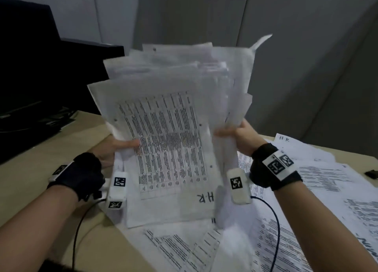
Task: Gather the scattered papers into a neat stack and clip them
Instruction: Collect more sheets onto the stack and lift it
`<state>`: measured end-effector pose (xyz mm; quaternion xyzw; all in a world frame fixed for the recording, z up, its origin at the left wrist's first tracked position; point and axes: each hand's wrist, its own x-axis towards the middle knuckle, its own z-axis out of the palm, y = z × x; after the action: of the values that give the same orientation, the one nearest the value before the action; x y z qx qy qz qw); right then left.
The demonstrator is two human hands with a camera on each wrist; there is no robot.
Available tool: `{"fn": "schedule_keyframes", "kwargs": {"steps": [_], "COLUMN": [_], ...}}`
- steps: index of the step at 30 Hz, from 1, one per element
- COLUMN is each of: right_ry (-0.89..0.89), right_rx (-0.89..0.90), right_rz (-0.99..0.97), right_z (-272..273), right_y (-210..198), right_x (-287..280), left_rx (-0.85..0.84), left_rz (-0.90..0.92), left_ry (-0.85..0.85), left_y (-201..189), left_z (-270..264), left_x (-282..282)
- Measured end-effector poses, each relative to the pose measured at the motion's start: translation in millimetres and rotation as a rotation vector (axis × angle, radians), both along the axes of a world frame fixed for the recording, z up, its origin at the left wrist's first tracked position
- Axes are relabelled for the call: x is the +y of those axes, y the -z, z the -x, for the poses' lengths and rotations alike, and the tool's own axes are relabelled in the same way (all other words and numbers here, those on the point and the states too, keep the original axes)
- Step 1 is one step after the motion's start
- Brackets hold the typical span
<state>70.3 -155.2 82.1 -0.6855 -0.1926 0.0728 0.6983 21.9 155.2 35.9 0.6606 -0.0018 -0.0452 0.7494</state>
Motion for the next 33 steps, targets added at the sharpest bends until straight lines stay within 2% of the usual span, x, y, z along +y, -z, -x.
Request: {"fn": "schedule_keyframes", "kwargs": {"steps": [2, 5, 7, 10, 14, 17, 20, 22, 24, 28, 31, 33], "right_ry": [0.002, -0.057, -0.060, 0.042, 0.136, 0.302, 0.351, 0.347, 0.318, 0.249, 0.213, 0.151], "right_rx": [-0.061, -0.050, -0.002, 0.063, 0.118, 0.203, 0.228, 0.267, 0.339, 0.613, 0.609, 0.584], "right_rz": [-0.021, -0.092, -0.094, -0.017, 0.080, 0.193, 0.444, 0.612, 0.691, 0.666, 0.709, 0.699], "right_z": [8.7, 16.7, 18.4, 18.5, 16.2, 7.7, -3.8, -13.5, -23.4, -16.4, -16.1, -20.3], "right_y": [-16.5, -33.1, -29.0, -6.5, 13.6, 17.8, 28.9, 44.7, 65.1, 83.3, 87.4, 87.8], "right_x": [1.2, -5.1, -7.9, -8.4, -8.7, -5.3, 2.7, 7.7, 8.0, 4.8, 1.5, 3.1], "left_rx": [-0.055, -0.107, -0.125, -0.119, 0.021, 0.127, 0.131, 0.132, 0.136, 0.196, 0.330, 0.459], "left_rz": [0.021, 0.034, 0.034, -0.046, -0.072, -0.115, -0.129, -0.166, -0.135, -0.185, -0.202, -0.228], "left_ry": [-0.038, -0.072, -0.082, -0.081, -0.072, -0.075, -0.177, -0.241, -0.295, -0.361, -0.310, -0.202], "left_y": [-14.4, -22.1, -15.6, -5.3, 6.0, 18.1, 11.2, 22.8, 29.8, 48.8, 60.9, 66.6], "left_z": [8.4, 18.5, 20.5, 22.9, 9.9, -12.3, -5.3, -10.7, -11.6, -26.2, -36.9, -42.5], "left_x": [-5.6, -8.9, -8.5, -18.1, -15.2, -12.1, -37.5, -46.3, -51.6, -38.7, -21.0, -8.3]}}
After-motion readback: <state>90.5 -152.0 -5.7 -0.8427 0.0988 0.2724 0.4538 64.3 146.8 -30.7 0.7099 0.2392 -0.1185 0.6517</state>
